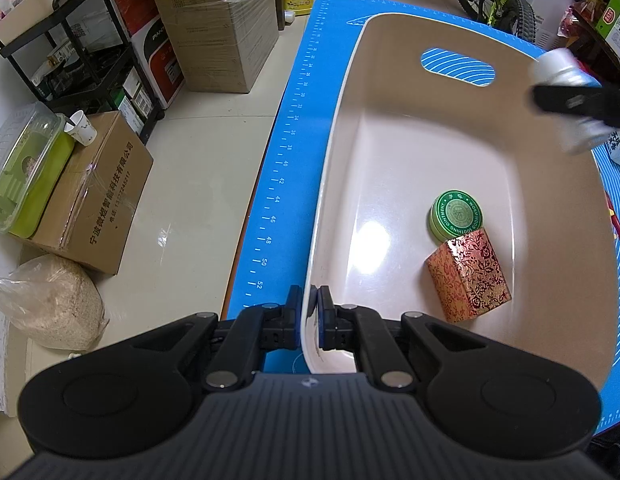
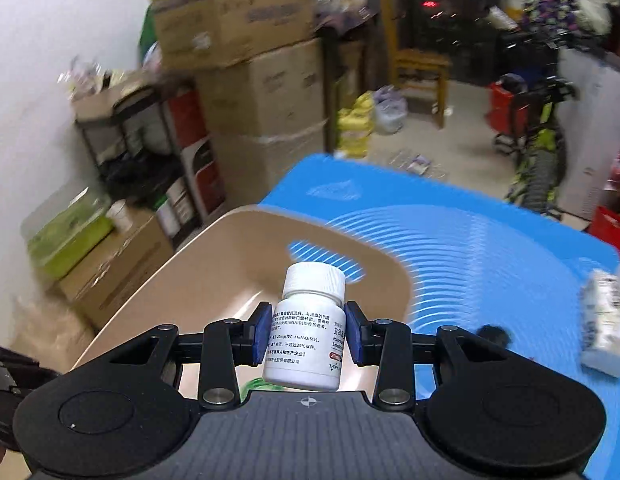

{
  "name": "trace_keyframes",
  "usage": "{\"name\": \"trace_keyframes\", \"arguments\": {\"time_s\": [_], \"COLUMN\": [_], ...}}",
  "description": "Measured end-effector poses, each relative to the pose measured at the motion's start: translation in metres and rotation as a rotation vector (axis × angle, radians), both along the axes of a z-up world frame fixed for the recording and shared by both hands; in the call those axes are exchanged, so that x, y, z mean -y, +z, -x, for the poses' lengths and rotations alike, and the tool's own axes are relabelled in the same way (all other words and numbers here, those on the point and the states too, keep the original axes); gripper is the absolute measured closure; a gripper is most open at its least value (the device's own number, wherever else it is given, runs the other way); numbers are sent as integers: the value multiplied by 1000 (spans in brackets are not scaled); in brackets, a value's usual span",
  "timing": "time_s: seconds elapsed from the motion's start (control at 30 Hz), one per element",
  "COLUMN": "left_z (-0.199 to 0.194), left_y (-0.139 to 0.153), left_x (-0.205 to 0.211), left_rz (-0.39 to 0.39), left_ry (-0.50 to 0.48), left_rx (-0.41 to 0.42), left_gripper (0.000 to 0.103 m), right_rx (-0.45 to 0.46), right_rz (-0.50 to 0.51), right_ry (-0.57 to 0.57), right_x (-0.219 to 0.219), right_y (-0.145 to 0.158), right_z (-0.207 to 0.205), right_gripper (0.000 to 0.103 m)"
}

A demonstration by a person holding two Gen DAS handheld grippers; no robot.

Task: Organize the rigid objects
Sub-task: 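Carry the white pill bottle into the basket and open the right tool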

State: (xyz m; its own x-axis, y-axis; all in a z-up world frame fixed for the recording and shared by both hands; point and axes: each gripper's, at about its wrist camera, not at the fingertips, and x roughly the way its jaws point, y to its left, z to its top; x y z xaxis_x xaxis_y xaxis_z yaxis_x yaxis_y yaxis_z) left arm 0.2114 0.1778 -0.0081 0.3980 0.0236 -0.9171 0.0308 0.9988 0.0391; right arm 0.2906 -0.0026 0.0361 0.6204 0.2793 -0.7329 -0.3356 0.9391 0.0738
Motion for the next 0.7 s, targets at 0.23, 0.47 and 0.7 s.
{"name": "trace_keyframes", "arguments": {"time_s": [0.23,0.47,0.7], "left_z": [0,0,0], "left_y": [0,0,1], "left_x": [-1,-1,-1], "left_rz": [2,3,4], "left_ry": [3,3,3], "left_rx": [-2,-2,-2], "left_gripper": [94,94,94], "right_rx": [-88,-166,-251], "right_rz": [50,109,195], "right_ry": [56,103,127], "right_x": [-47,-74,-88], "right_y": [-37,-68,-93], "right_z": [-3,-5,-4], "right_gripper": [58,58,58]}}
